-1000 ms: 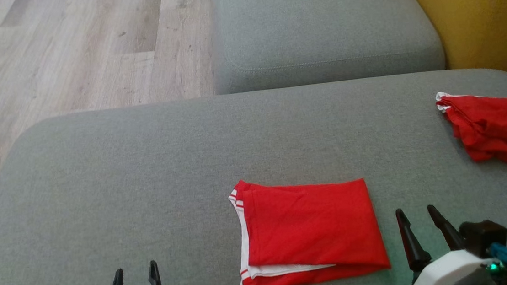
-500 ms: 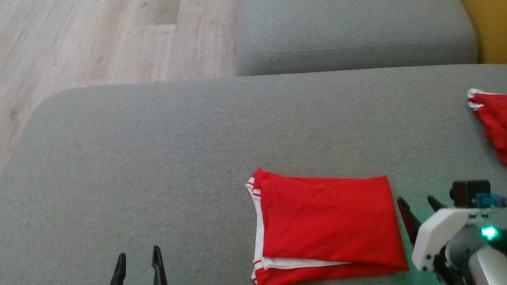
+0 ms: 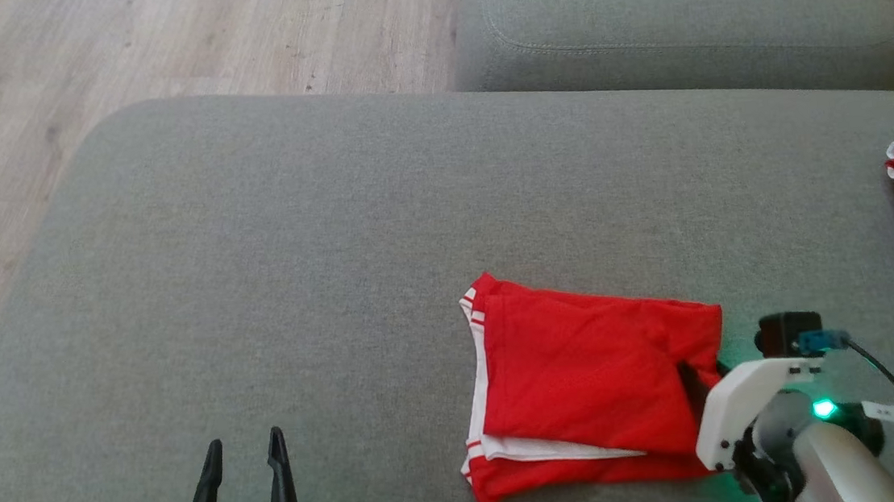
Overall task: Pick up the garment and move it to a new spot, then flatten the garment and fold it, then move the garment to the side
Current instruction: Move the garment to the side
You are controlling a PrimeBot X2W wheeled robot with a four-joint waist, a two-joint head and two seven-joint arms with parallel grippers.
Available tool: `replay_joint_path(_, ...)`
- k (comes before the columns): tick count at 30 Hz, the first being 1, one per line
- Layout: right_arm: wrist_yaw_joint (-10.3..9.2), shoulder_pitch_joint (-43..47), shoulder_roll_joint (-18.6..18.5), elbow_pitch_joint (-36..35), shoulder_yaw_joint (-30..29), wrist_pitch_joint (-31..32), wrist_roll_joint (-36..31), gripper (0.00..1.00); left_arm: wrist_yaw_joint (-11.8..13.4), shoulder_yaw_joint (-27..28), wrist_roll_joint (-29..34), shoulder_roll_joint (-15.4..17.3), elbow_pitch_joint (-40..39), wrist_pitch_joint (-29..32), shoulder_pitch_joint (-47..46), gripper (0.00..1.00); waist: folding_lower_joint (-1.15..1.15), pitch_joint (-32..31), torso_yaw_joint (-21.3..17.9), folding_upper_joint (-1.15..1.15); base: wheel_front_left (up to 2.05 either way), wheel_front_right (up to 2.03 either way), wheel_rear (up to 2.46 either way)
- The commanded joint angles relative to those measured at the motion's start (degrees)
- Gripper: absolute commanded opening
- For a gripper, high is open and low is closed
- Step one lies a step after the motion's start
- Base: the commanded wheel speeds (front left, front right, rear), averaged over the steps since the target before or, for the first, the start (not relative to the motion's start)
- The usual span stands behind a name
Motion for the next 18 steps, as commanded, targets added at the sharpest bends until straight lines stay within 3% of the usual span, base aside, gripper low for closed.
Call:
replay_joint_path(1,0.37,-1.9,0.0,0.0,2.7,-0.2,1.0,0.17,0.1,1.7,0.5,0.6,-1.5,-0.7,-3.6,1.0,-0.01,0.1,-0.2,0.0,0.0,0.0,0.0)
replay_joint_path(2,0.37,-2.3,0.0,0.3,3.2,-0.6,1.5,0.0,0.1,1.6,0.6,0.5,-1.5,-0.7,-3.7,1.0,-0.01,0.1,-0.5,0.0,0.0,0.0,0.0)
replay_joint_path(10,0.37,-6.2,-0.1,0.4,2.5,-4.4,0.8,0.0,0.0,1.1,0.5,0.1,-2.3,-0.6,-3.8,1.0,-0.01,0.0,-5.8,0.0,0.0,0.0,0.0)
replay_joint_path(18,0.37,-8.8,-3.0,-5.2,0.0,-3.7,-2.1,0.0,-0.5,0.8,0.7,-1.2,-3.1,-0.7,-4.1,1.0,-0.01,1.8,-17.3,0.0,0.0,0.0,0.0)
